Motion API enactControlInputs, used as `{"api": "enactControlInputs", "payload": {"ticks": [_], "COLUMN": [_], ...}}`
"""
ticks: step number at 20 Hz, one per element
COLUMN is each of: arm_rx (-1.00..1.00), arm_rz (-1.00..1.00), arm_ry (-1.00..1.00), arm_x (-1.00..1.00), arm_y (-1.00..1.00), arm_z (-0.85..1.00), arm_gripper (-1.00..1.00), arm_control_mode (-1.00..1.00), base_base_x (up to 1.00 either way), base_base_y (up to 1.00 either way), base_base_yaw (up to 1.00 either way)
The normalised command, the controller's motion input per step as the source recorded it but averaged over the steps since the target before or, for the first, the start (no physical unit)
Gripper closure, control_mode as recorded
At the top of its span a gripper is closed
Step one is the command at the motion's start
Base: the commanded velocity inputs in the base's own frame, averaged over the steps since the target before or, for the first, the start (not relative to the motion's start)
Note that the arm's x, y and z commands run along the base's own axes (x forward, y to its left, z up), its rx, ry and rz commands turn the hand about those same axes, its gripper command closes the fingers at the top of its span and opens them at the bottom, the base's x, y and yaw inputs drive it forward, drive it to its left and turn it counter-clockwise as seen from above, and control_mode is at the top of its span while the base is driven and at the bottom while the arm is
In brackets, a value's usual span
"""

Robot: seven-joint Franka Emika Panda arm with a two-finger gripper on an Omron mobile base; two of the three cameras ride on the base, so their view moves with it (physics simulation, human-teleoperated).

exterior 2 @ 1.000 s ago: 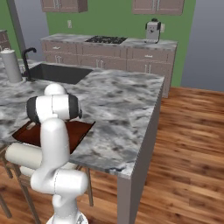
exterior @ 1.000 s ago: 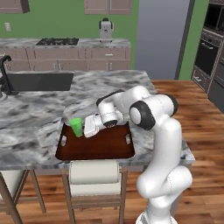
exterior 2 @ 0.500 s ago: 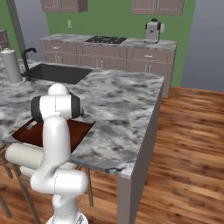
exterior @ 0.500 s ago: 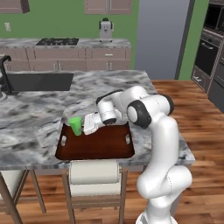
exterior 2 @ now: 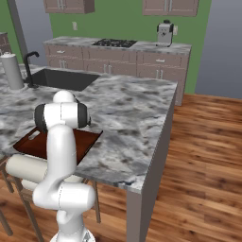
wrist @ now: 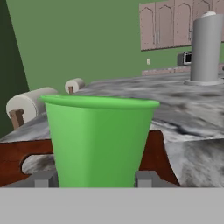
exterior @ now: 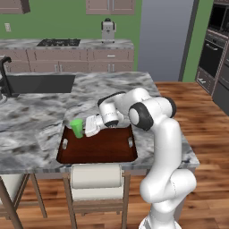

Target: There is a tray on the dining counter. Grab the cup, mug, and pitcher and place them on the tray. The pitcher may be placed next to the tray if it cannot fit the tray.

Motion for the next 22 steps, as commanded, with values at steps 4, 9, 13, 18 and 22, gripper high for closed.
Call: {"api": "enactControlInputs", "payload": {"ticks": [4, 9, 13, 18, 22], "arm_rx": [0.00, 0.00, 0.00, 0.02, 0.05], "arm_rz": [0.00, 0.00, 0.00, 0.00, 0.00], "arm_ry": [0.00, 0.00, 0.00, 0.00, 0.00], "arm_x": [0.00, 0.00, -0.03, -0.09, -0.30], "arm_y": [0.01, -0.01, -0.12, -0.27, -0.50], "arm_z": [0.00, 0.00, 0.00, 0.00, 0.00], "arm_gripper": [-1.00, -1.00, -1.00, -1.00, -1.00], "arm_control_mode": [-1.00, -1.00, -1.00, -1.00, -1.00], "base_base_x": [0.00, 0.00, 0.00, 0.00, 0.00], "base_base_y": [0.00, 0.00, 0.00, 0.00, 0.00], "base_base_yaw": [0.00, 0.00, 0.00, 0.00, 0.00]}}
